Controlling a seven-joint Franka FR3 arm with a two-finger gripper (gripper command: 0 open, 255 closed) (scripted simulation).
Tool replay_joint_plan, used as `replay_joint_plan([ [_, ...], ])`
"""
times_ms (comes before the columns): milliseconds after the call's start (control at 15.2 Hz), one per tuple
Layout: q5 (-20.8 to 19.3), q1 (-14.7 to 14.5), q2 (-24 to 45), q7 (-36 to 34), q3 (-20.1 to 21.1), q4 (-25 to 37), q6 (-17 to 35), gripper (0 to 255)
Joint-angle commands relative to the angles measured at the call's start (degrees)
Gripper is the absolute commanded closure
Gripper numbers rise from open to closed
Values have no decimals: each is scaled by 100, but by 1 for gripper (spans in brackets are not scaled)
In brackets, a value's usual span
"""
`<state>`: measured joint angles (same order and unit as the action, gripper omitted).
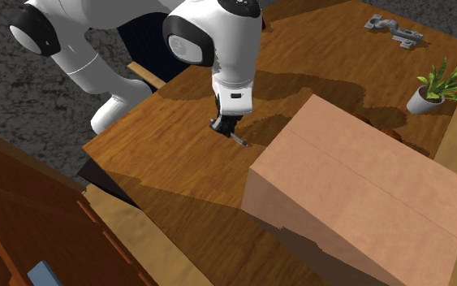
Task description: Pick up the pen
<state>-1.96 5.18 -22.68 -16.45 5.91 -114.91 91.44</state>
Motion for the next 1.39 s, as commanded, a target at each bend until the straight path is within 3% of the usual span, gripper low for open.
replay_joint_plan([
  [0, -13, 9, 1, 1, -12, -30, -12, 255],
  [198, -16, 12, 27, 0, -8, 3, -19, 255],
  [1320, -52, 34, 407, 46, 5, 1560, -1197, 255],
])
